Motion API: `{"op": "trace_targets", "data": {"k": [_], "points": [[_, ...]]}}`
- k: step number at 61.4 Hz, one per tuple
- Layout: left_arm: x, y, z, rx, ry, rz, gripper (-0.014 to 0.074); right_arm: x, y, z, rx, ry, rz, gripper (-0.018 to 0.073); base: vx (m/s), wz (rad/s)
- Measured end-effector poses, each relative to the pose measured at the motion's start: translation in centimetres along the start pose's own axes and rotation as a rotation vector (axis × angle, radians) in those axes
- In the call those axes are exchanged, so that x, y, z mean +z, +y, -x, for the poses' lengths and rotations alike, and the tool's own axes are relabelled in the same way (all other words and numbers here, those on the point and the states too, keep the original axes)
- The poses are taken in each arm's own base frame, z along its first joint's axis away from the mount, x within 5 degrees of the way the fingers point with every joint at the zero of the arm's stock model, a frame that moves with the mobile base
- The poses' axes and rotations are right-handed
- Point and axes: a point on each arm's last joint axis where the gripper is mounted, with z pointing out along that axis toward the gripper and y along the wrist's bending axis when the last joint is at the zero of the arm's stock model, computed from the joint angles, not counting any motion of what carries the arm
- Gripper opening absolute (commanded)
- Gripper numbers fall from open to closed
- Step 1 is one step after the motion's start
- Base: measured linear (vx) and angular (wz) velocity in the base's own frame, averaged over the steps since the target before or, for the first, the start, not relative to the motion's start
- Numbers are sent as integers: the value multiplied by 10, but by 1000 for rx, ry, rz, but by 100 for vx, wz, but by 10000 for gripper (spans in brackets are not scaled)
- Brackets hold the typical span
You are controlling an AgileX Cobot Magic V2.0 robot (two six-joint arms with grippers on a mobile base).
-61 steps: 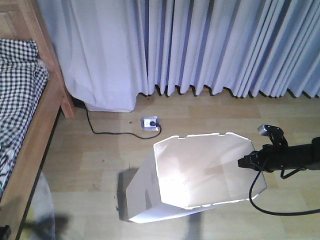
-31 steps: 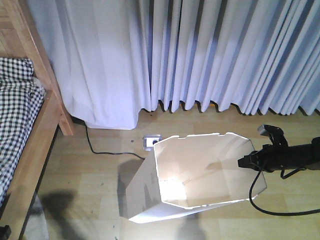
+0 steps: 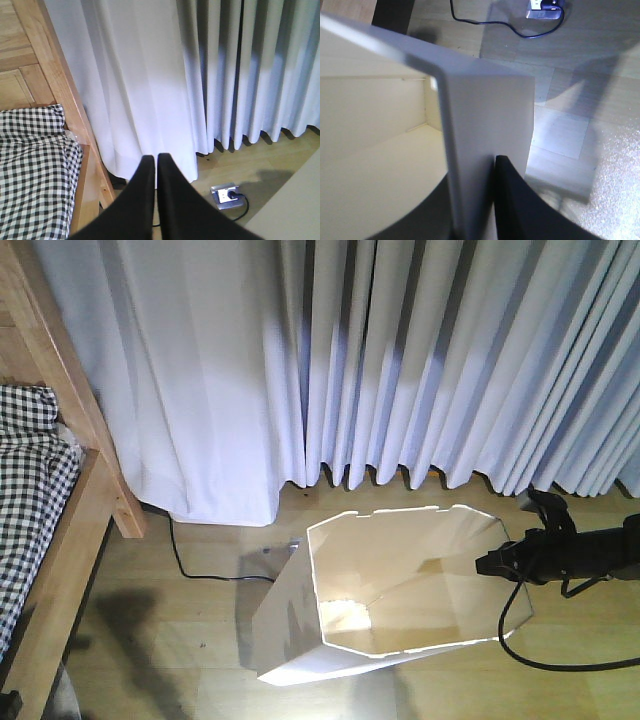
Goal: Move trash bin to bedside with robot
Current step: 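Carry the bin in the right gripper toward the curtains beside the bed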
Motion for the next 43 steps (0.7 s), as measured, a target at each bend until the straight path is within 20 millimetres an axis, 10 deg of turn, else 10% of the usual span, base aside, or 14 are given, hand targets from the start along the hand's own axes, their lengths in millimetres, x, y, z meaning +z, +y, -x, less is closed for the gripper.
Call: {"op": "trace_targets", "data": {"k": [43], "points": [[0, 0, 0, 0, 0, 0, -7, 0, 0, 0, -4, 3, 1, -3, 3, 1]]}}
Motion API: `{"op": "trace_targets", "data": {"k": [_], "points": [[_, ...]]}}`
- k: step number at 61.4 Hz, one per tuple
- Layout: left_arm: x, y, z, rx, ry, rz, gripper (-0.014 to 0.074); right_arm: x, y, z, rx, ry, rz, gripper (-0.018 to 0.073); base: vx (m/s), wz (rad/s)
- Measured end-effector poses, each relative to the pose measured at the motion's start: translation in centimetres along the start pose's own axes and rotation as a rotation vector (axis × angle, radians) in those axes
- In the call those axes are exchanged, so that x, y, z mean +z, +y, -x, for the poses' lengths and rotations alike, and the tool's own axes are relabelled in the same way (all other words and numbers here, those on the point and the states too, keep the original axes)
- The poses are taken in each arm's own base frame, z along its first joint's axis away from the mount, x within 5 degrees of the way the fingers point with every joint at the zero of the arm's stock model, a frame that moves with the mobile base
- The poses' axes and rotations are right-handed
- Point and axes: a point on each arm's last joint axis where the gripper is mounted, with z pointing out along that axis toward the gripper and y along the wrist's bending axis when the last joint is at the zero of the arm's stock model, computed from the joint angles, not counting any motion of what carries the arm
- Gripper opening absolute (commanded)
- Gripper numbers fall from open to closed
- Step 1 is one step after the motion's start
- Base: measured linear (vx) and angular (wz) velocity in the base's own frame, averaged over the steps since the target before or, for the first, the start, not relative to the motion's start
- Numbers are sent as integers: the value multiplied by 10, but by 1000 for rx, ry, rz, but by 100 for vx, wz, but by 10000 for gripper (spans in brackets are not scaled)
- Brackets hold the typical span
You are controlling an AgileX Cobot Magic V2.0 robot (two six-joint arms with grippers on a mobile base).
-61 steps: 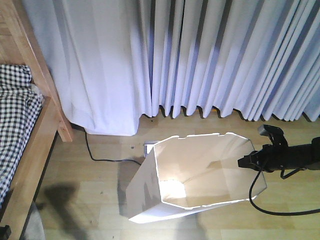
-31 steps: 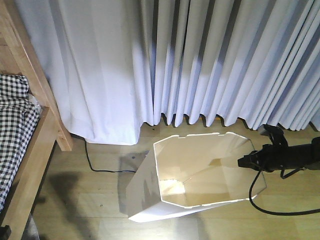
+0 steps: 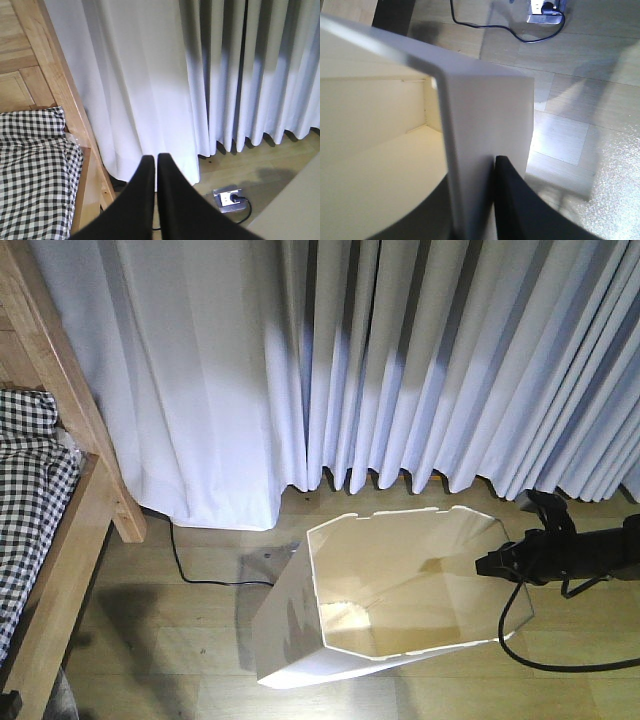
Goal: Move trash bin to bedside with robot
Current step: 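Carry the bin in the right gripper toward the curtains beside the bed, then lower the bin to the floor near the bed with the right gripper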
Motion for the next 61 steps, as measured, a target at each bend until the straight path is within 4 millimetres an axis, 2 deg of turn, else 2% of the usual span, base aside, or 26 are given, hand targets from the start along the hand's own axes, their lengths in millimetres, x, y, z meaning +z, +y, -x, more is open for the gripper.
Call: {"op": "trace_targets", "data": {"k": [38, 48, 61], "points": [[0, 0, 0, 0, 0, 0, -7, 0, -4, 1, 44, -14, -41, -3, 0, 0], [0, 0, 0, 0, 0, 0, -7, 6, -17, -2, 106, 0, -130, -3, 0, 0], [0, 0, 0, 0, 0, 0, -7, 32, -52, -6, 134, 29, -220, -3, 0, 0]]}}
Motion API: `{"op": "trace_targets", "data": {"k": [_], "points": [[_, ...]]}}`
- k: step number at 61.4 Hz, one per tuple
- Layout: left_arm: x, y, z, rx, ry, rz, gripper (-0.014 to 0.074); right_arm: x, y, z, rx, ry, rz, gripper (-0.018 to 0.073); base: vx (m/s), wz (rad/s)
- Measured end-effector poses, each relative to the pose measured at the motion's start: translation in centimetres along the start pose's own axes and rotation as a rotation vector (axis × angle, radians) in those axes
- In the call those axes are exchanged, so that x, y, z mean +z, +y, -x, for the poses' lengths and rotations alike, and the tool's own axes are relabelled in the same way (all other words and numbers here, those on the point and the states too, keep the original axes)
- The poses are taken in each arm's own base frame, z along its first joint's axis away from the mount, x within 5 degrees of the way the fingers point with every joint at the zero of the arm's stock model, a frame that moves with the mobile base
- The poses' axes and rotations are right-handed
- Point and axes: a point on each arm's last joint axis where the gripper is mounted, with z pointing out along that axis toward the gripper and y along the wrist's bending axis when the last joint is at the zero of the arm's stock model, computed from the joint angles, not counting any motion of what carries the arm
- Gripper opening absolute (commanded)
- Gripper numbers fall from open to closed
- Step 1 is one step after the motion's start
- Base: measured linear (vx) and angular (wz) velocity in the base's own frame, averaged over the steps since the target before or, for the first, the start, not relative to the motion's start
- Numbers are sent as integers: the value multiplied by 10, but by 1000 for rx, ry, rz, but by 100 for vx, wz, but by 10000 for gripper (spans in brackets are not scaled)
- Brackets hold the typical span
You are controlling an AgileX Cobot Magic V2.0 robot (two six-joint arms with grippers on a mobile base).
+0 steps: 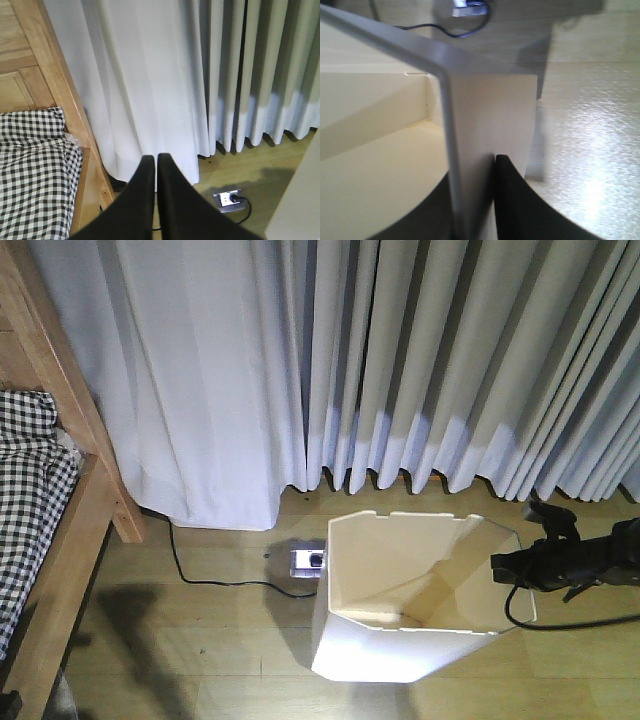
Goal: Move trash bin to bedside with robot
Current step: 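Lower the bin to the floor near the bed with the right gripper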
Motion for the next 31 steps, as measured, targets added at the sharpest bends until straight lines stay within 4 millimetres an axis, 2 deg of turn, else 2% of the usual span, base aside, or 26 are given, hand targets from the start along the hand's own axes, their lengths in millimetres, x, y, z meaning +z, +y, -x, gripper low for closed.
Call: {"op": "trace_targets", "data": {"k": [31], "points": [[0, 0, 0, 0, 0, 0, -7, 95, -48, -13, 67, 0, 25, -3, 0, 0]]}}
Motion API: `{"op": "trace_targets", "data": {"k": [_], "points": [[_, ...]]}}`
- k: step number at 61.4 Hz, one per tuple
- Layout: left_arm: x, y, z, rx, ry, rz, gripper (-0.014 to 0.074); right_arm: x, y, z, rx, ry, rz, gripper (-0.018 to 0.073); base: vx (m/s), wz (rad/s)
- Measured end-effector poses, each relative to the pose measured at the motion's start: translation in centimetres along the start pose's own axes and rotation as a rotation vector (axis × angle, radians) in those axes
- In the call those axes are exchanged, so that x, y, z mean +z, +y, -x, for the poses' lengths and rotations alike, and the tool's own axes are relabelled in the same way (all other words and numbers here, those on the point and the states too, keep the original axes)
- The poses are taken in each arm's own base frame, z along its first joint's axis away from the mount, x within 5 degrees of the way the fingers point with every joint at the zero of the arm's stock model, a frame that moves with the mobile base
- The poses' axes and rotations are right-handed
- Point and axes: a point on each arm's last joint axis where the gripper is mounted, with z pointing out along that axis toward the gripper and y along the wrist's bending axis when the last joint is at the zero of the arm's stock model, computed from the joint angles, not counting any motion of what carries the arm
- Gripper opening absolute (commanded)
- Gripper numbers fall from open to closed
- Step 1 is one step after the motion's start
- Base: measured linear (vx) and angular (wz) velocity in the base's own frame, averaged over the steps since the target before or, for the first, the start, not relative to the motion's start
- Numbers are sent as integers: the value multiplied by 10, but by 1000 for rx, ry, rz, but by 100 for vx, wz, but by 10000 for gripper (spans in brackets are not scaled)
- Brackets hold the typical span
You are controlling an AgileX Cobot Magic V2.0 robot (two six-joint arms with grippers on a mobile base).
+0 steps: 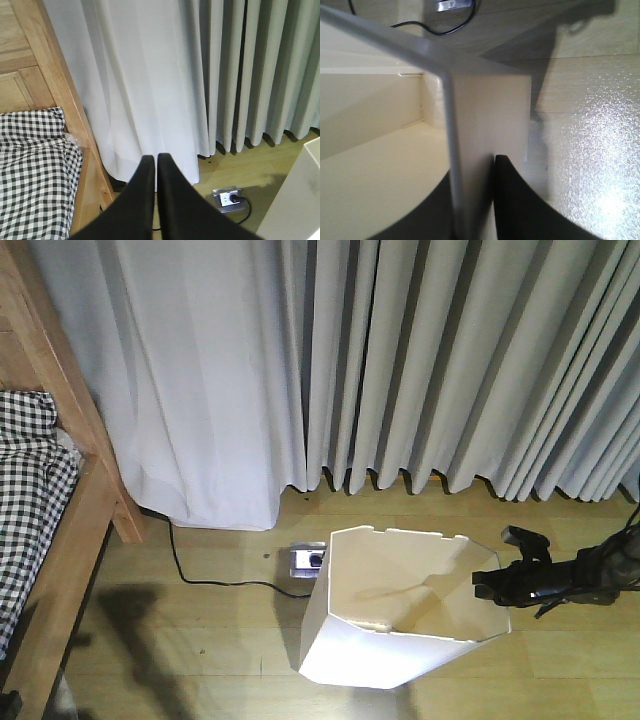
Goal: Move trash bin to bedside with robot
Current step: 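Lower the bin to the floor near the bed with the right gripper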
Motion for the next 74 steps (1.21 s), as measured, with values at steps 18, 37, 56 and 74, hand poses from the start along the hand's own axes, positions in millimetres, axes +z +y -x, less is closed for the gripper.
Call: {"op": "trace_targets", "data": {"k": [18, 37, 56, 74], "points": [[0, 0, 0, 0, 0, 0, -7, 41, -25, -6, 62, -20, -22, -3, 0, 0], [0, 0, 0, 0, 0, 0, -7, 69, -4, 26, -83, -13, -23, -3, 0, 0], [0, 0, 0, 0, 0, 0, -7, 78, 27, 59, -143, -6, -26, 7, 0, 0], [0, 0, 0, 0, 0, 0, -7, 78, 32, 58, -194, 55, -6, 13, 0, 0]]}}
